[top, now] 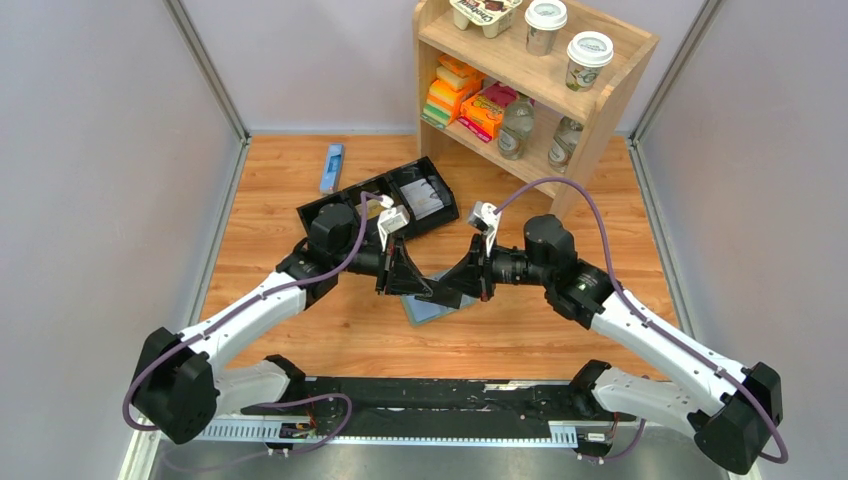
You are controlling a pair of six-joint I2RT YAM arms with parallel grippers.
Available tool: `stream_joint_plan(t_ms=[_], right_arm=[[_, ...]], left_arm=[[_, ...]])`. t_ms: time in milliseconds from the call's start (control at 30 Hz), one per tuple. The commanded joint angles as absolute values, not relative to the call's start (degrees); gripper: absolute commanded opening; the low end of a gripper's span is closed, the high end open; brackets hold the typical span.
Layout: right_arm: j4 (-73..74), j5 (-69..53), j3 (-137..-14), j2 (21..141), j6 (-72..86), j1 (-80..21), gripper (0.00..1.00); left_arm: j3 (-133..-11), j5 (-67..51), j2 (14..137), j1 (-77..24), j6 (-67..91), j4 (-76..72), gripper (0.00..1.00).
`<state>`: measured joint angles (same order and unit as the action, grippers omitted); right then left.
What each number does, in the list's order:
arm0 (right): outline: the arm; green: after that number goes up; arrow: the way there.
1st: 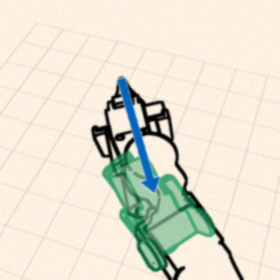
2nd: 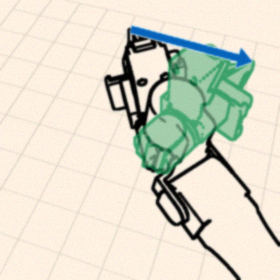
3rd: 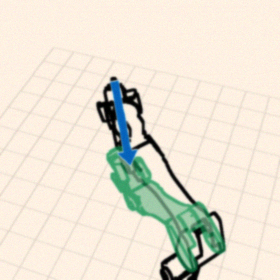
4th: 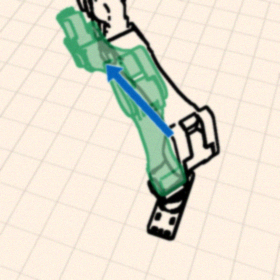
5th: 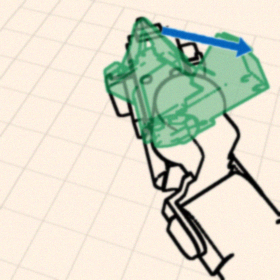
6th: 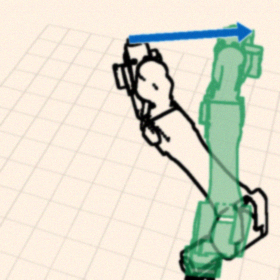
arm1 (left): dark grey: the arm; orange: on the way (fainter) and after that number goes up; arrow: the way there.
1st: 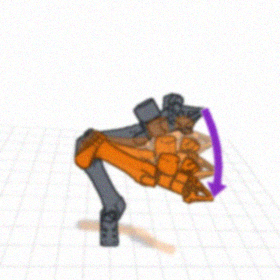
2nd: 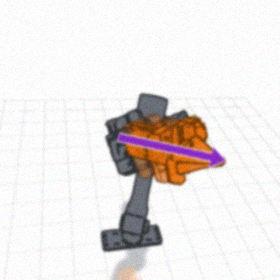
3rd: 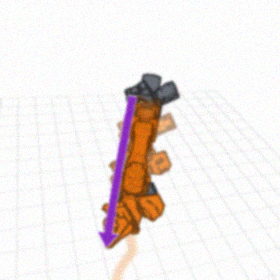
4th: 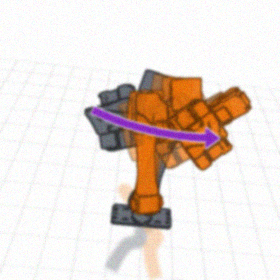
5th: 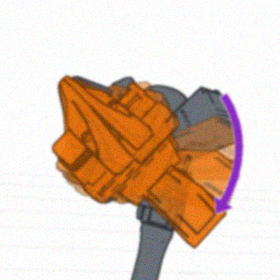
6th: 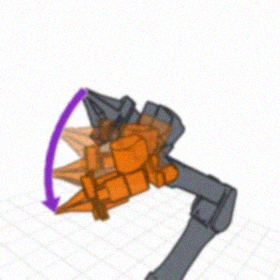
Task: Take the credit cards out of the card holder
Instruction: Place the credit card in the storage box.
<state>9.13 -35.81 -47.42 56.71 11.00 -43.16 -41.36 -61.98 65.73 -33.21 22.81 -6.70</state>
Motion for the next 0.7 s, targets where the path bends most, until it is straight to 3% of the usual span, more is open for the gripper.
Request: stream_joint_plan(t_ms=[0,33,100,167,200,400,567,667], right_arm=[[3.26,-37.62,-46.50,56.51,13.97,-41.93,0.00],[3.34,-37.27,-46.49,56.69,14.24,-41.66,0.00],[3.43,-35.17,-46.23,56.52,14.85,-41.14,0.05],[4.30,-31.83,-46.06,55.90,15.55,-40.52,0.30],[4.57,-30.08,-45.97,55.55,15.64,-40.17,0.51],[8.08,-19.09,-45.44,53.61,15.82,-39.29,0.98],[10.36,-12.14,-45.53,55.98,16.96,-39.20,1.00],[11.60,-10.37,-46.05,58.79,17.66,-39.20,1.00]], left_arm=[[-42.36,-62.93,65.39,-33.13,22.95,-8.63,0.05],[-42.54,-61.28,65.22,-32.96,22.50,-7.66,0.00],[-43.50,-58.29,64.51,-32.26,20.66,-3.35,0.00],[-44.03,-56.26,63.72,-30.77,19.60,-0.27,0.00],[-44.38,-55.12,63.20,-30.07,19.60,2.43,0.00],[-48.16,-43.08,61.00,-21.54,17.23,17.71,0.00],[-53.86,-29.73,63.27,-10.49,17.22,30.22,0.00],[-56.60,-27.86,66.44,-3.62,18.10,35.40,0.00]])
